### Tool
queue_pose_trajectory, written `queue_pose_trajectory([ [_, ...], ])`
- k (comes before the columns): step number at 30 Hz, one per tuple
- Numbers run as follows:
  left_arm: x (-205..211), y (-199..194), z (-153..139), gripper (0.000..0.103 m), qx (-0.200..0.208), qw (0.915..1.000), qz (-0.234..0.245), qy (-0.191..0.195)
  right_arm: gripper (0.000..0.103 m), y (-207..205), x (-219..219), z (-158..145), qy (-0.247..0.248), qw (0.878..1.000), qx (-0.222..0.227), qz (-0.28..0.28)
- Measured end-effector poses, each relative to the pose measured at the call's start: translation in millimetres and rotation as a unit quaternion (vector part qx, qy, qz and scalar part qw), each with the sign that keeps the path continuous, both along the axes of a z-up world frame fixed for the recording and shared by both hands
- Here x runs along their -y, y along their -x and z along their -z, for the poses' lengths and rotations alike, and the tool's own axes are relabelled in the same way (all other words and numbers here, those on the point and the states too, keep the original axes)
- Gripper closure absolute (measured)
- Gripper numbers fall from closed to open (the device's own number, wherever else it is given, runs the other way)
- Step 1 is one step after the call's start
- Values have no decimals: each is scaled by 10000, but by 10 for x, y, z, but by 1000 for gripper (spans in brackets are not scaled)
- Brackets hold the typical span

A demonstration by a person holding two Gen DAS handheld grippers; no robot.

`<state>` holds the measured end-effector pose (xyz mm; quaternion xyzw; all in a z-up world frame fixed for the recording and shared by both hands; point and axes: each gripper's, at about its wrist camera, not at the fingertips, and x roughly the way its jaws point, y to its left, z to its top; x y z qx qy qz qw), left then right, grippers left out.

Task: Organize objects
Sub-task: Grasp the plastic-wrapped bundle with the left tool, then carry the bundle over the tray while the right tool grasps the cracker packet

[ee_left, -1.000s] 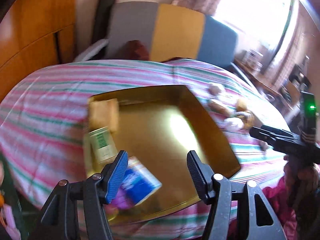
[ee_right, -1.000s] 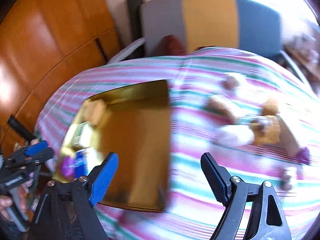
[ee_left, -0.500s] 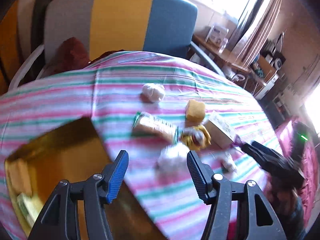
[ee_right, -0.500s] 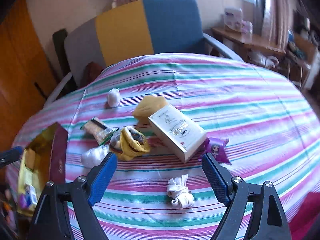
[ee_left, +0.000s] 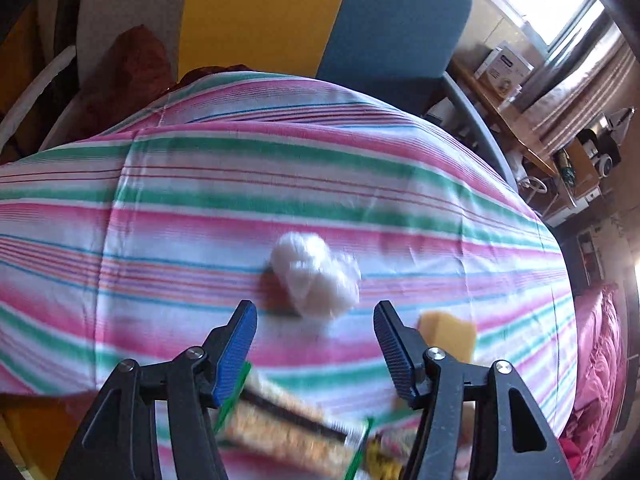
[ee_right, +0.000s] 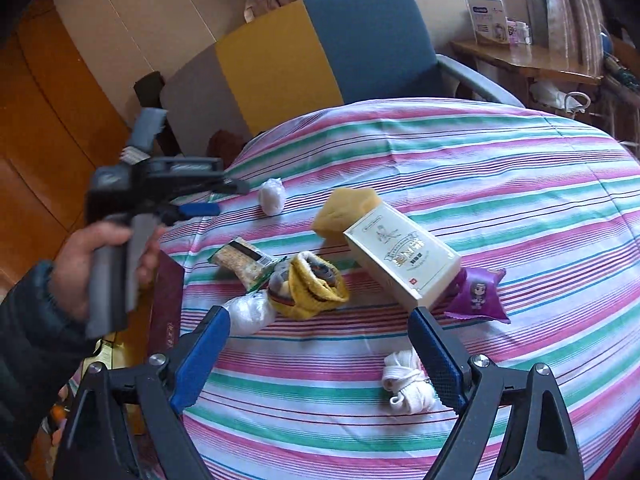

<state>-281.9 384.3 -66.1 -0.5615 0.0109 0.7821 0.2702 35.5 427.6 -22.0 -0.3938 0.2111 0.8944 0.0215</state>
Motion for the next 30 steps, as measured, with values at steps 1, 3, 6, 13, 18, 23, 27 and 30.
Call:
queue_pose_trajectory([
  [1, -53, 56, 41, 41, 32, 10000, -32, 12, 12, 3, 2, 7, 34, 10000, 10, -25],
  [3, -166, 157, 153, 41, 134, 9998, -97, 69, 11, 11, 2, 18, 103, 9999, 9, -80],
  [6, -312, 217, 317, 56, 181, 9996, 14, 204, 11, 22, 12, 32, 128, 9998, 11, -135],
  [13, -130, -106, 173, 67, -247, 9991, 314, 150, 11, 9, -7, 26, 77, 9999, -17, -82],
  [18, 352, -514, -248, 67, -448, 9972, 596, 10, 11, 16, 18, 35, 0, 9999, 48, -121],
  [23, 980, -891, -722, 67, -759, 9941, 752, -198, 13, 49, 90, 65, -124, 9994, 158, -269],
  [27, 1551, -1186, -1009, 66, -1046, 9913, 689, -403, 20, 133, 334, 72, -400, 9954, 315, -812],
  [30, 2007, -1367, -1078, 66, -1163, 9907, 532, -456, 22, 256, 590, -7, -632, 9884, 296, -1346],
])
